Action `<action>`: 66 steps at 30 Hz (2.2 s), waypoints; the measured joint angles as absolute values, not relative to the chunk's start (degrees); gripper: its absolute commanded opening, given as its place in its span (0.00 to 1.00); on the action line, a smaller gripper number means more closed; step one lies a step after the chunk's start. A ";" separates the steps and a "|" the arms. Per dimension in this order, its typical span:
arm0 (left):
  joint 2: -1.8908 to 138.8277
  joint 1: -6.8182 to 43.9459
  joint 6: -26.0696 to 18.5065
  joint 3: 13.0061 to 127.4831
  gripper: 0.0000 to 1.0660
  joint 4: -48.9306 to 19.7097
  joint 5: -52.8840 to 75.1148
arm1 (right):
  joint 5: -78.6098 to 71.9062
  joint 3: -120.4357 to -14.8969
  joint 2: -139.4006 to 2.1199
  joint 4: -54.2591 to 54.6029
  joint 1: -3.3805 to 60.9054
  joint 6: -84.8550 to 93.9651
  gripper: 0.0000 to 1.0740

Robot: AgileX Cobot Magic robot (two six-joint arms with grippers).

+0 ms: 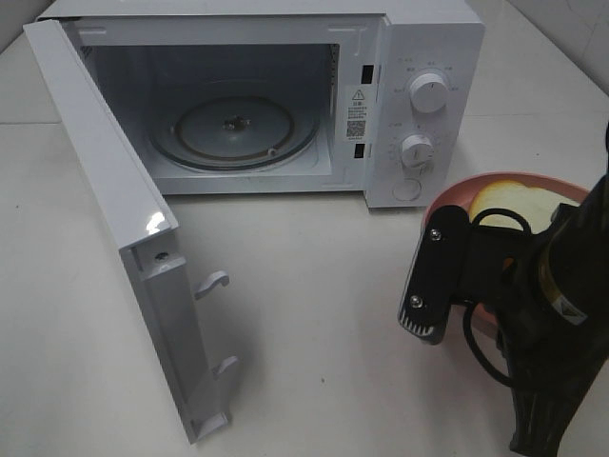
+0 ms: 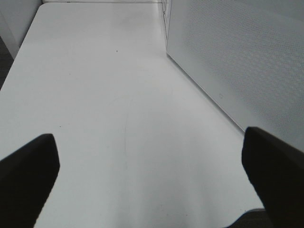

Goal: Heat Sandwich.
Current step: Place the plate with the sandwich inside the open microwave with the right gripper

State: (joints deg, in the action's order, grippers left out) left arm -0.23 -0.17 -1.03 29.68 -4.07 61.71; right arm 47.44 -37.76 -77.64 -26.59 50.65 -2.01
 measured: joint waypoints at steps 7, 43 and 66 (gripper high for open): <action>-0.23 -0.17 -1.03 29.68 0.94 -4.07 61.71 | 44.35 -37.76 -77.64 -26.70 50.76 6.53 0.00; -0.23 -0.17 -1.03 29.68 0.94 -4.07 61.71 | 34.32 -37.76 -77.64 -22.57 50.76 44.23 0.00; -0.23 -0.17 -1.03 29.68 0.94 -4.07 61.71 | 29.28 -37.76 -77.64 -15.36 41.65 73.74 0.00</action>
State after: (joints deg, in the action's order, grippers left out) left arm -0.23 -0.17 -1.03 29.68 -4.07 61.71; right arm 29.28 -37.76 -77.64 -15.36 41.65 73.74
